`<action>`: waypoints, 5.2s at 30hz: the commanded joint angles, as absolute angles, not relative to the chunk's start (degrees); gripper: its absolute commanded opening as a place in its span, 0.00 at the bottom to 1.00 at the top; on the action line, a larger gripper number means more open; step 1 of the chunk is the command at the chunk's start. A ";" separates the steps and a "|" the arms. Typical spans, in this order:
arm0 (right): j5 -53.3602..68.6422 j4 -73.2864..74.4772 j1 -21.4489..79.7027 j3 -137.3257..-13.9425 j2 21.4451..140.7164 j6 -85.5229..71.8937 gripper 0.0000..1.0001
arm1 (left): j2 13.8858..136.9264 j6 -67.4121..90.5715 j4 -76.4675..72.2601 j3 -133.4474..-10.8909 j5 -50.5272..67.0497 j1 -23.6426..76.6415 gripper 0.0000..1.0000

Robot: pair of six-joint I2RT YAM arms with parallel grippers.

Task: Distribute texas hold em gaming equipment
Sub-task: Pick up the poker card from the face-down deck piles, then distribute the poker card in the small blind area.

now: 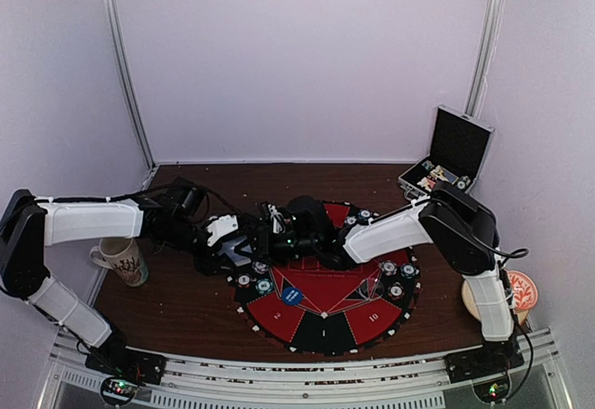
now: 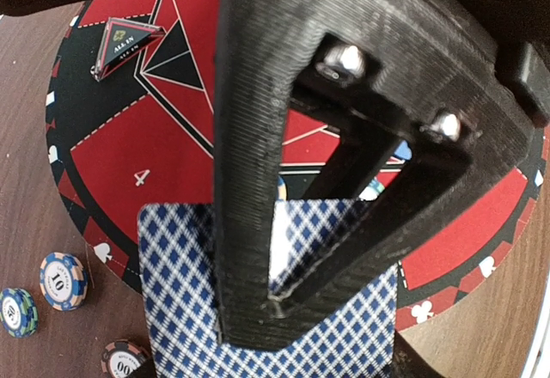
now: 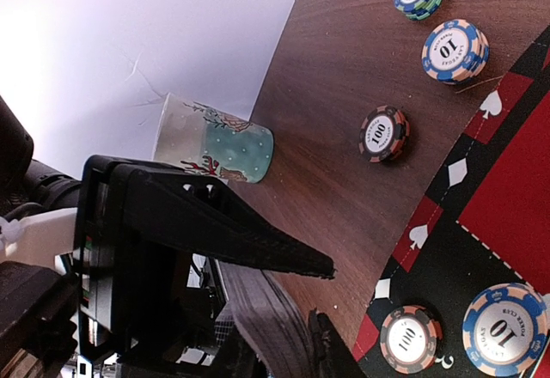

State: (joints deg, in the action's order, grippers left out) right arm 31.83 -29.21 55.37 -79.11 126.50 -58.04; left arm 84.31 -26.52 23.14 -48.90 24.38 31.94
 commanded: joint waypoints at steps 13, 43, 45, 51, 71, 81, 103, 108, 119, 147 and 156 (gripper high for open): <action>30.89 -27.62 53.83 -75.08 121.31 -55.46 0.30 | 82.79 -27.25 21.98 -47.90 25.40 31.93 0.40; 34.34 -32.38 54.40 -72.90 119.65 -57.18 0.10 | 84.46 -27.14 21.12 -47.86 24.16 31.85 0.40; 34.28 -32.43 54.49 -72.87 119.55 -57.22 0.06 | 84.54 -27.07 21.06 -47.77 24.09 31.87 0.40; 33.91 -32.39 54.52 -72.13 118.26 -56.87 0.00 | 84.73 -27.15 21.00 -47.72 23.91 31.82 0.40; 31.91 -39.70 53.17 -61.87 111.93 -58.75 0.00 | 84.20 -27.24 20.81 -47.37 23.58 31.74 0.39; 29.75 -45.77 51.48 -50.29 105.88 -61.16 0.00 | 83.17 -27.35 20.83 -46.97 23.79 31.36 0.39; 22.45 -51.66 61.56 -35.30 105.05 -64.83 0.00 | 82.44 -27.24 21.02 -46.92 23.70 31.22 0.39; 21.36 -51.07 62.08 -37.58 108.86 -65.24 0.00 | 82.79 -27.24 21.04 -47.02 23.76 31.24 0.39; 21.27 -47.30 62.43 -40.62 111.60 -64.73 0.00 | 82.60 -27.27 21.02 -46.88 23.98 31.22 0.39; 15.40 -29.09 65.97 -44.39 108.13 -58.87 0.29 | 82.88 -27.23 21.14 -47.09 23.90 31.21 0.39; 4.04 -13.12 66.96 -46.02 99.28 -54.18 0.41 | 82.79 -27.30 21.15 -47.10 23.99 31.26 0.39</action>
State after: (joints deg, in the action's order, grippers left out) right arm 12.40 -23.14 66.43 -44.14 104.29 -57.63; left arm 83.88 -26.70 22.11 -47.24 23.31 31.59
